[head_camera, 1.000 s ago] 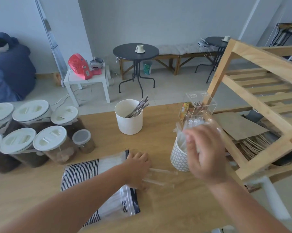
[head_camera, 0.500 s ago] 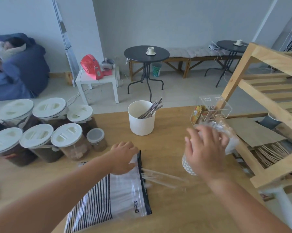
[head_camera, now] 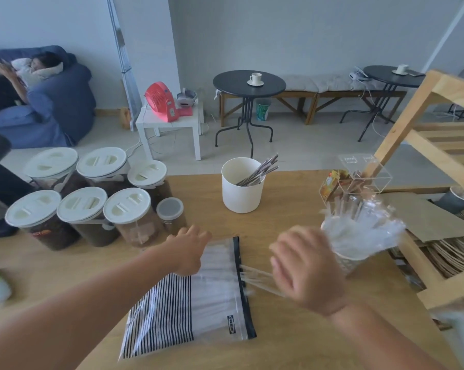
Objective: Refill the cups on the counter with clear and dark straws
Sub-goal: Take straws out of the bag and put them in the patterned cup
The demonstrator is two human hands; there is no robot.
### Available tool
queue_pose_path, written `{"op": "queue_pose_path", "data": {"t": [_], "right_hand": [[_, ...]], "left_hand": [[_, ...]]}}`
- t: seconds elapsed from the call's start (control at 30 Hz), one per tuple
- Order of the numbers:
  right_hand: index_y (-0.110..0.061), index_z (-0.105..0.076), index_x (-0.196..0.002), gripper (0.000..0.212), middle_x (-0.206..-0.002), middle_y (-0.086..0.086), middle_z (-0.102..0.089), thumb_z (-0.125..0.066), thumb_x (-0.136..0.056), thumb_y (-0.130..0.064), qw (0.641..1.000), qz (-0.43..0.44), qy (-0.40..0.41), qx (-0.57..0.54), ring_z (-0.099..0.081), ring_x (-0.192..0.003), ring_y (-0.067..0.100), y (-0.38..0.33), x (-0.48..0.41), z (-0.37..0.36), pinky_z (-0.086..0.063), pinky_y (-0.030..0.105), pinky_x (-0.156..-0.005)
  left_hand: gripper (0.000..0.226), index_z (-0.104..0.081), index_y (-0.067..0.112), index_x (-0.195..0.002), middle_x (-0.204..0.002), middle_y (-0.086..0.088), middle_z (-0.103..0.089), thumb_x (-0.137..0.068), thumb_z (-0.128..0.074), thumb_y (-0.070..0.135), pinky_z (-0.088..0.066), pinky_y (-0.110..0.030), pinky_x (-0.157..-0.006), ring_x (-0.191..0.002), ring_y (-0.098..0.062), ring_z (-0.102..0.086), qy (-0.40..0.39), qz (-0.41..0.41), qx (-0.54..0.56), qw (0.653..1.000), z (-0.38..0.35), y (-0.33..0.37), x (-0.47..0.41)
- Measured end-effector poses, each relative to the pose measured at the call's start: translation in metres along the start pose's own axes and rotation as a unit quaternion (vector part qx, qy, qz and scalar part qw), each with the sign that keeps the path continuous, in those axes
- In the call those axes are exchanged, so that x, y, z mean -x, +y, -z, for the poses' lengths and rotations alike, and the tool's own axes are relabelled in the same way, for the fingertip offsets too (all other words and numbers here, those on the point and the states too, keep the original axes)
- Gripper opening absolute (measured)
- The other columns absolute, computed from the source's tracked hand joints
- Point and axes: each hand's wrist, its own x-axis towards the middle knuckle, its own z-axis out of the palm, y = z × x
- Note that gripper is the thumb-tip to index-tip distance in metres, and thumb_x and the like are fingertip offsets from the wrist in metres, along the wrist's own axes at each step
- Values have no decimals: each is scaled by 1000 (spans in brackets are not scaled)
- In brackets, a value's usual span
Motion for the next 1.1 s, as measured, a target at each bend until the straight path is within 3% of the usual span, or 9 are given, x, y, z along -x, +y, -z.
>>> {"op": "queue_pose_path", "data": {"t": [0.07,0.13,0.2,0.3,0.47,0.63,0.8,0.9,1.1], "right_hand": [[-16,-68,-127,31,-126,0,-61,-57,-98,-21,969,-37,-230,-82,-54,-119,23,-13,11,-26,-48,44,-106],[-23,-40,-161,62,-166,-3,-34,-50,-100,-30,910,-125,-382,-99,-27,-155,22,-17,20,-48,-21,45,-132],[-26,-14,-170,81,-179,-6,-3,-47,-97,-37,876,-154,-442,-115,3,-165,19,-18,23,-66,5,39,-127],[-26,-5,-171,98,-179,-4,9,-50,-86,-44,851,-142,-488,-132,20,-163,18,-24,22,-82,15,42,-126],[-40,-26,-160,84,-169,-7,-11,-52,-81,-56,868,-122,-454,-161,-2,-158,21,-38,16,-90,-6,51,-131],[-39,-45,-131,49,-124,-9,-28,-55,-83,-40,870,-138,-440,-172,-33,-116,21,-53,7,-91,-37,40,-107],[-30,-22,-160,81,-159,-9,-19,-60,-90,-38,871,-125,-433,-194,-25,-134,22,-70,0,-100,-28,43,-124],[-25,-35,-153,76,-144,-1,-36,-68,-85,-15,889,-92,-426,-139,-30,-116,21,-75,-5,-108,-40,45,-114],[-27,-30,-164,83,-159,-1,-36,-76,-95,-13,897,-129,-402,-133,-33,-135,28,-73,-14,-121,-35,43,-118]], "left_hand": [[78,-22,29,-152,-147,-6,-30,-85,-52,3,-44,-56,-102,-133,-36,-37,-9,25,-1,1000,-1,-7,3],[78,-22,28,-152,-147,-7,-30,-84,-50,1,-47,-57,-99,-131,-37,-39,-11,34,0,999,-4,-13,5],[78,-22,27,-153,-147,-7,-32,-85,-48,-1,-48,-58,-99,-128,-39,-41,-8,23,7,1000,-5,-17,5],[78,-22,26,-156,-147,-9,-33,-86,-47,-1,-46,-57,-103,-128,-41,-44,-8,-2,17,1000,-8,-19,5],[72,-34,28,-151,-137,-10,-42,-89,-49,-5,-48,-51,-103,-126,-38,-49,16,-24,43,999,-13,-19,3],[61,-44,30,-147,-133,-8,-47,-94,-50,0,-49,-51,-101,-120,-36,-51,37,-9,37,999,-17,-23,1],[33,-61,21,-123,-124,-4,-55,-94,-52,8,-51,-51,-97,-117,-30,-55,64,40,67,995,-19,-25,-2],[18,-63,25,-99,-113,0,-63,-94,-55,10,-55,-47,-92,-106,-24,-61,84,61,105,989,-16,-26,-3],[16,-69,20,-97,-101,-2,-71,-100,-55,13,-58,-39,-88,-95,-21,-68,91,11,168,981,-15,-28,-7]]}}
